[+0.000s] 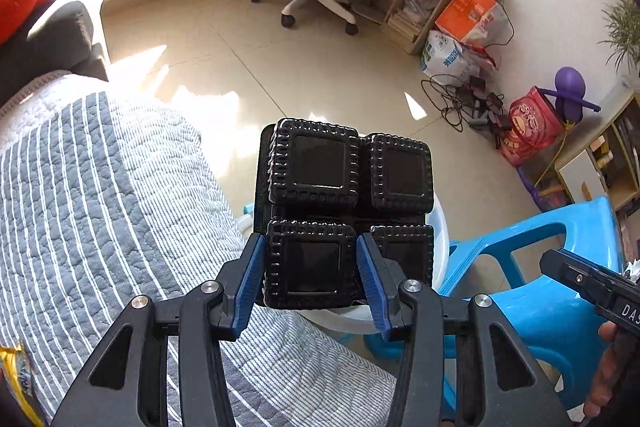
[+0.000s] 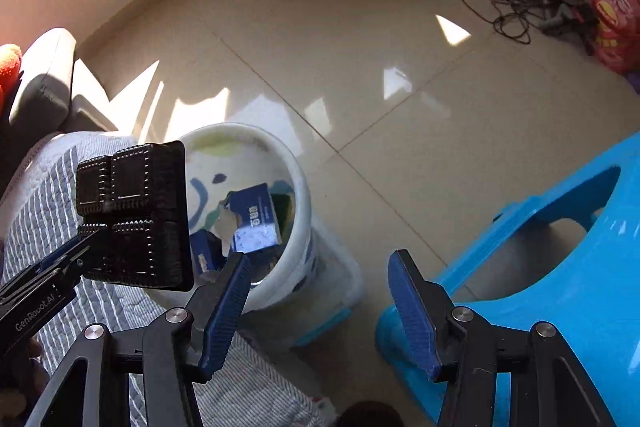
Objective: Collect trash
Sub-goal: 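Open the left tool to drop the black trays into the wastebasket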
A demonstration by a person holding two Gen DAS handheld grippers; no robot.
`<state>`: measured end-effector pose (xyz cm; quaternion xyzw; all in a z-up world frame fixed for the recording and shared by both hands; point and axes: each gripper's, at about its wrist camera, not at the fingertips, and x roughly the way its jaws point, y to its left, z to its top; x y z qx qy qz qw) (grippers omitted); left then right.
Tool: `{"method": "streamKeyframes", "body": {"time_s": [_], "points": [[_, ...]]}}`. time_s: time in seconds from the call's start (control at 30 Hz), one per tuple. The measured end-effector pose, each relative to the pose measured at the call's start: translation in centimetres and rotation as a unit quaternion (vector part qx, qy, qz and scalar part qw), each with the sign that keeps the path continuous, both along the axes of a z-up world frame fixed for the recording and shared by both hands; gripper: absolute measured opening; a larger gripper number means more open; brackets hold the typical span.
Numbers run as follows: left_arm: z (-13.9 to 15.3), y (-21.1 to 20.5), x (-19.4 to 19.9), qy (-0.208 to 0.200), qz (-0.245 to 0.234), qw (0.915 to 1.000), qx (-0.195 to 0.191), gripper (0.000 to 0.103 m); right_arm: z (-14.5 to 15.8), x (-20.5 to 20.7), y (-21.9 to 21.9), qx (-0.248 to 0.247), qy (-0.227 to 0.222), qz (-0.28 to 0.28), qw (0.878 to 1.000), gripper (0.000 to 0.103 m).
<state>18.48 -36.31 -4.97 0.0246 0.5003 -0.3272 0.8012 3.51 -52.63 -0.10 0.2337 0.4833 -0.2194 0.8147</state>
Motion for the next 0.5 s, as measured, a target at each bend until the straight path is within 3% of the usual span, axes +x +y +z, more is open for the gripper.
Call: {"method": "streamKeyframes", "body": {"time_s": [0.1, 0.2, 0.3, 0.5], "points": [[-0.2, -0.2, -0.2, -0.023, -0.013, 0.9992, -0.03, 0.056, 0.1, -0.7, -0.3, -0.008, 0.002, -0.003, 1.0, 0.063], [0.1, 0.2, -0.4, -0.034, -0.005, 0.9993, -0.018, 0.075, 0.2, -1.0, -0.5, -0.012, 0.003, -0.004, 1.0, 0.064], [0.7, 1.3, -0.5, -0.048, 0.004, 0.9989, -0.002, 0.087, 0.3, -0.8, -0.2, -0.011, 0.002, -0.001, 1.0, 0.065], [0.7, 5.2, -0.4, -0.042, 0.033, 0.9982, 0.028, 0.097, 0.6, 0.0, 1.2, -0.007, -0.002, 0.016, 1.0, 0.067]]}}
